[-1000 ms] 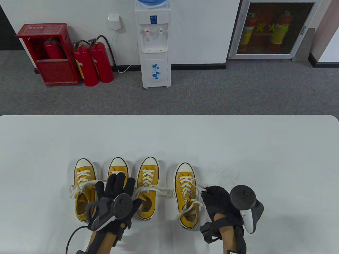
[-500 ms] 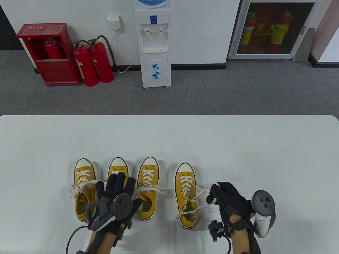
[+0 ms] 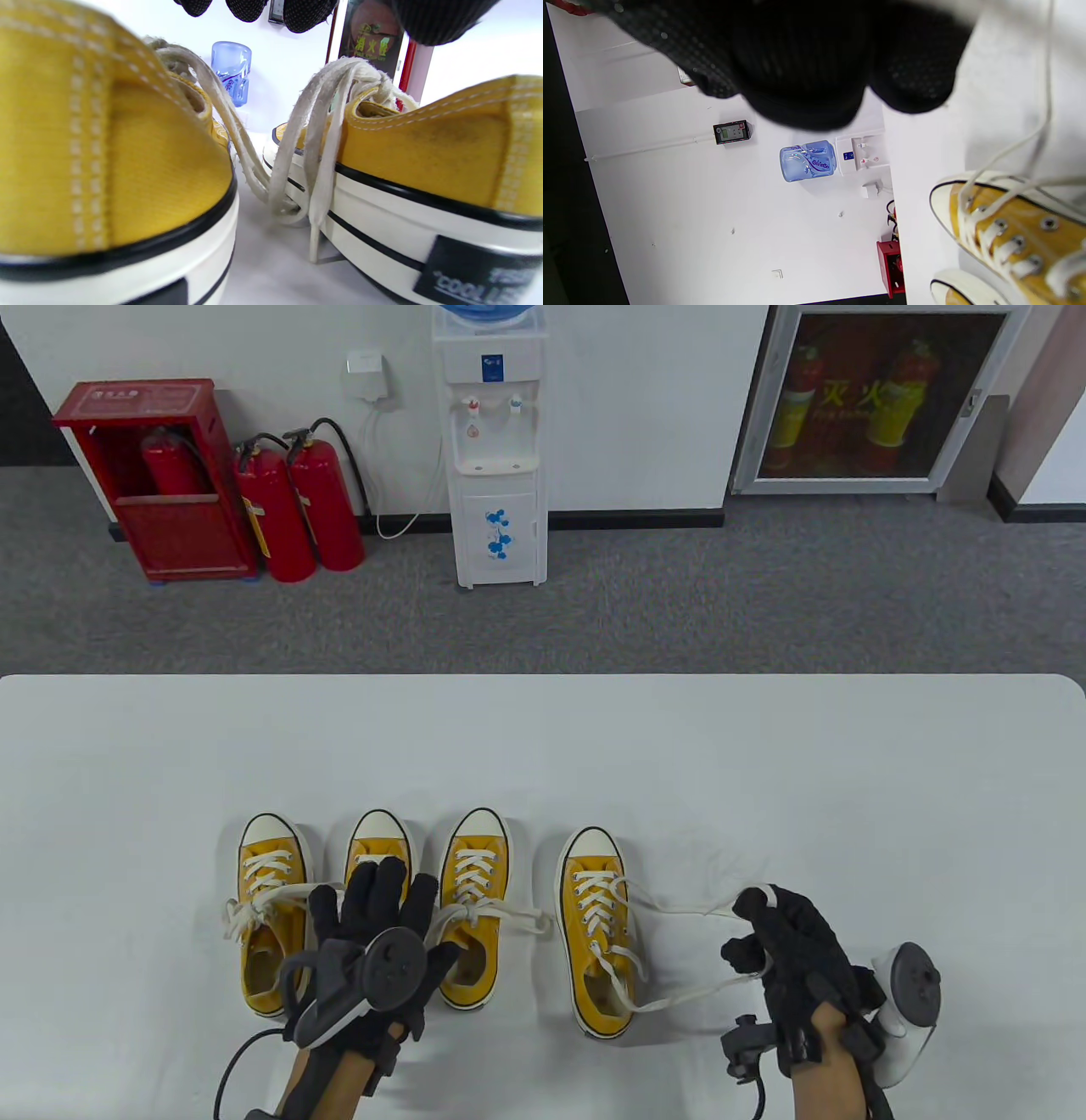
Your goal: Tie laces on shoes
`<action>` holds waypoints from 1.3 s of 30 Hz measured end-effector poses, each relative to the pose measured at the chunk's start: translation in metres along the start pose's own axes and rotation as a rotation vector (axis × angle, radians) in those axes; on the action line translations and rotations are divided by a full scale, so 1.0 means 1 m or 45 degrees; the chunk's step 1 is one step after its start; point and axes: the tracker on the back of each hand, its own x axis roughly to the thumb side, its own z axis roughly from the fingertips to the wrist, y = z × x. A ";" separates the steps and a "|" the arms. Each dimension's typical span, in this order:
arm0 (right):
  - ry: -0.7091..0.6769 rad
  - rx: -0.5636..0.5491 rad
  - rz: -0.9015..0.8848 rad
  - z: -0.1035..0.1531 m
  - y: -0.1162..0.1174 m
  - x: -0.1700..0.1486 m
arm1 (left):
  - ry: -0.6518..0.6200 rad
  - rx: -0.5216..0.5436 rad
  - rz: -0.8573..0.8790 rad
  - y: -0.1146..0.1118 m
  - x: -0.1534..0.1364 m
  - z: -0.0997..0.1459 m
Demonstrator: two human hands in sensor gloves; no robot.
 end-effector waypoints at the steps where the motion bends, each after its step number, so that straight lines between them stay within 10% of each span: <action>1: -0.003 -0.022 0.005 0.000 -0.003 -0.001 | -0.005 0.003 0.000 0.000 0.001 0.000; 22: 0.074 -0.057 0.310 0.003 -0.002 -0.019 | -0.206 -0.147 0.258 0.026 0.114 -0.030; 39: 0.075 -0.057 0.367 0.004 0.001 -0.020 | -0.214 -0.392 0.070 -0.039 0.180 -0.057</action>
